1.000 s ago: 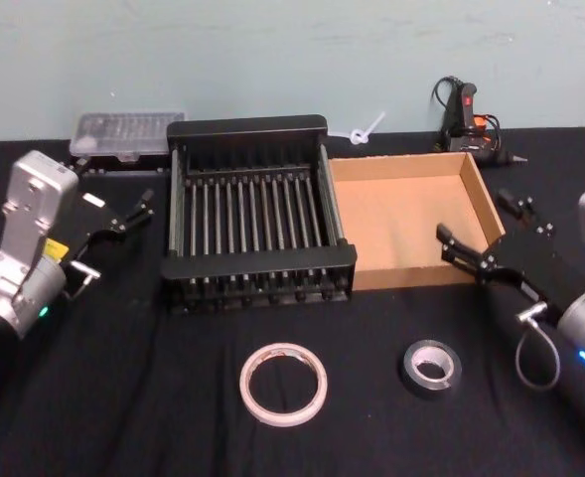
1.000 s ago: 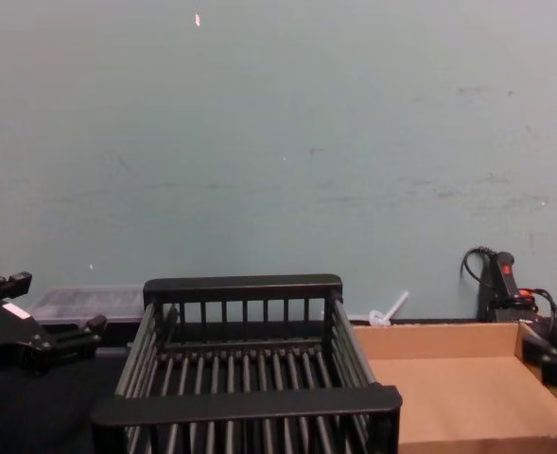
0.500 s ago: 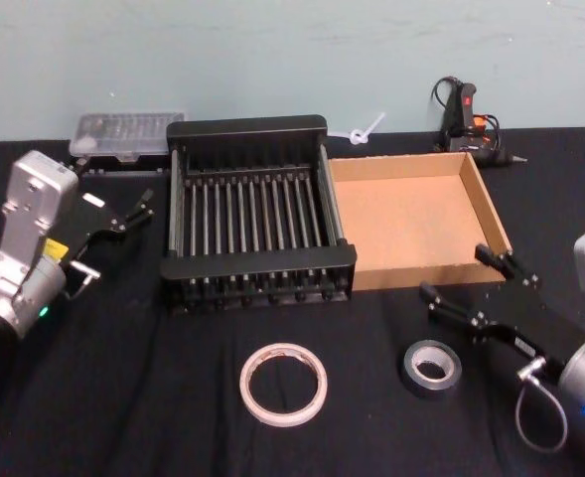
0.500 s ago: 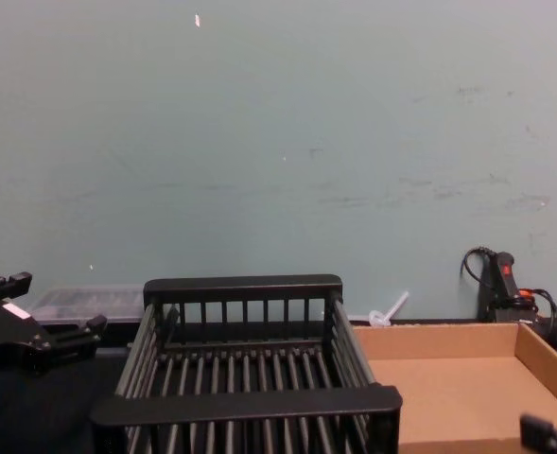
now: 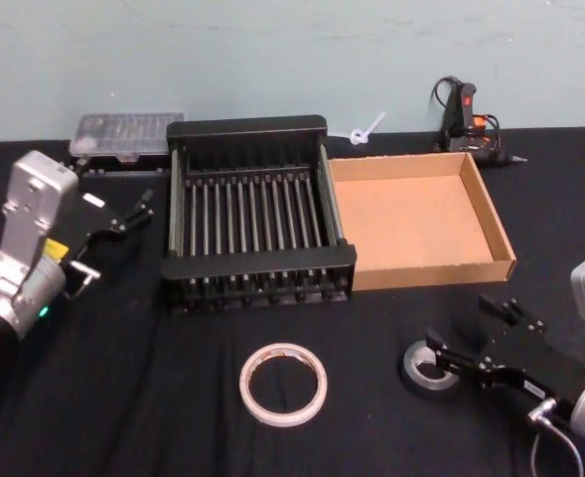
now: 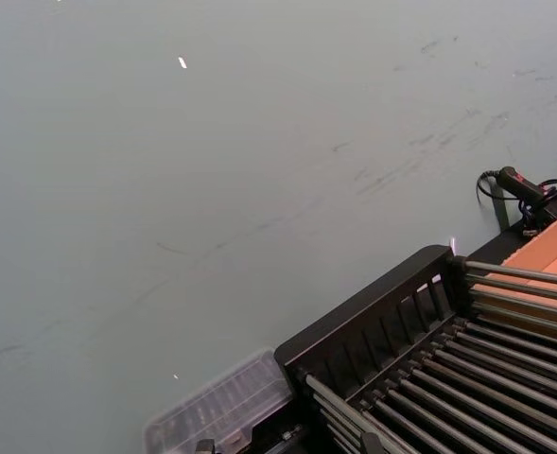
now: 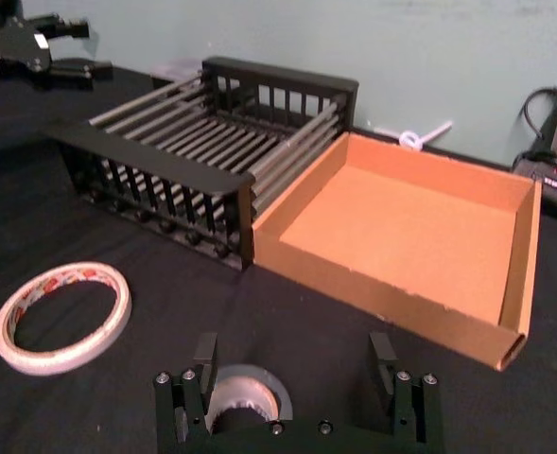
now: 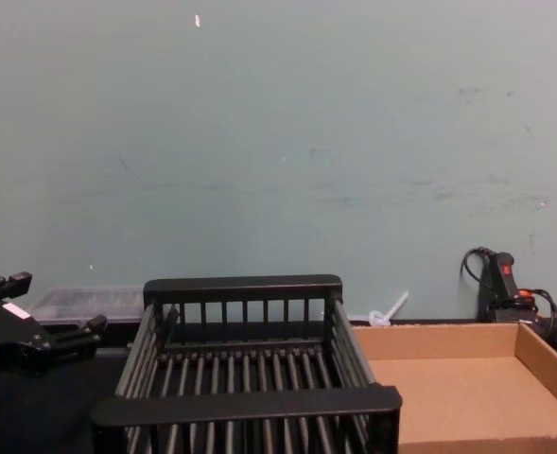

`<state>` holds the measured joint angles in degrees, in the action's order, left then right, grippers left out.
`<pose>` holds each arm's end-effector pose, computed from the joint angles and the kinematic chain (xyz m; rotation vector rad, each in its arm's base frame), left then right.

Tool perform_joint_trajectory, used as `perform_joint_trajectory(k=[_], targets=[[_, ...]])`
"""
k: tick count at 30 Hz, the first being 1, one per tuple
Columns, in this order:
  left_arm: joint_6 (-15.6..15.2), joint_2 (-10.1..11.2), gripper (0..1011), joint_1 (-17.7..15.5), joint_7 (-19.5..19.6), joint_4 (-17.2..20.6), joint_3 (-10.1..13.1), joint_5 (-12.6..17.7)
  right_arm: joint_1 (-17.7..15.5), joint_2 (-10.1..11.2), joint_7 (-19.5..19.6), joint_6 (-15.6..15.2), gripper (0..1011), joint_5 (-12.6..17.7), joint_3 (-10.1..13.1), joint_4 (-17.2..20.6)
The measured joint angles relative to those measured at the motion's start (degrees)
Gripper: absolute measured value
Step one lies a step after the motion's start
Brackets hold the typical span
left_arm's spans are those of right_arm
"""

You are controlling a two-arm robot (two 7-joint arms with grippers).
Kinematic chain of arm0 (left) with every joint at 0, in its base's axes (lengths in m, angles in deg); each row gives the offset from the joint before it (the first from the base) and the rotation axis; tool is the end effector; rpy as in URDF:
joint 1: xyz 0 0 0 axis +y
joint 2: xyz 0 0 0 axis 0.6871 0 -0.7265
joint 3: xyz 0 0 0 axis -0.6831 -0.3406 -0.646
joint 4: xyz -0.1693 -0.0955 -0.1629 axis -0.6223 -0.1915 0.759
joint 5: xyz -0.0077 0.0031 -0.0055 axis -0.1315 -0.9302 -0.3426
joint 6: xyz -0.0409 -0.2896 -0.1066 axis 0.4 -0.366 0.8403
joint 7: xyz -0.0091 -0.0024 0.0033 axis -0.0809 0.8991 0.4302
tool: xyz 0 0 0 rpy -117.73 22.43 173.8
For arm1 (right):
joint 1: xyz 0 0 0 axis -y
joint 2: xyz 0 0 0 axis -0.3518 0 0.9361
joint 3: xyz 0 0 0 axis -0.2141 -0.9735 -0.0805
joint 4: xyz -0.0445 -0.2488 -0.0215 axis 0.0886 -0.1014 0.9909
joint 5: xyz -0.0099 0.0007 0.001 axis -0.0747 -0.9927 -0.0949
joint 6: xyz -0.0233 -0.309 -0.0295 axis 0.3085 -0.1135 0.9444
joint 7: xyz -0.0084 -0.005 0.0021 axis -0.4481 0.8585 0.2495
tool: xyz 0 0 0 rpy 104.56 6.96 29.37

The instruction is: Pick up the white tape and place it into the black box , Pick up the silver tape and place it into the brown box.

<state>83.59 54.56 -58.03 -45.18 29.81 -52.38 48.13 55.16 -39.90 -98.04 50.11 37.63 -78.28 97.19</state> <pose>0.3544 0.0611 -0.2732 0.3044 -0.2850 1.2480 0.2552 -0.0422 -0.2636 -0.2995 0.1223 -0.9572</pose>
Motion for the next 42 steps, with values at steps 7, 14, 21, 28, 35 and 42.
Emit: perform_joint_trajectory(k=[7, 14, 21, 28, 35, 42], targets=[[0.0, 0.0, 1001, 0.0, 0.0, 0.0, 0.0, 0.0, -0.5, 0.1, -1.0, -2.5, 1000, -0.1, 0.5, 0.2], [0.0, 0.0, 1001, 0.0, 0.0, 0.0, 0.0, 0.0, -0.3, -0.3, -2.0, -4.6, 1000, -1.0, 0.6, -0.4], [0.0, 0.0, 1001, 0.0, 0.0, 0.0, 0.0, 0.0, 0.4, -1.3, -2.5, -5.8, 1000, -2.0, 0.6, -1.8], [0.0, 0.0, 1001, 0.0, 0.0, 0.0, 0.0, 0.0, 1.2, -2.3, -2.9, -7.4, 1000, -3.1, 0.7, -3.0], [0.0, 0.0, 1001, 0.0, 0.0, 0.0, 0.0, 0.0, 1.9, -3.4, -3.5, -8.2, 1000, -4.0, 1.1, -3.9], [0.0, 0.0, 1001, 0.0, 0.0, 0.0, 0.0, 0.0, 2.4, -4.1, -4.1, -8.1, 1000, -4.7, 1.3, -4.4]])
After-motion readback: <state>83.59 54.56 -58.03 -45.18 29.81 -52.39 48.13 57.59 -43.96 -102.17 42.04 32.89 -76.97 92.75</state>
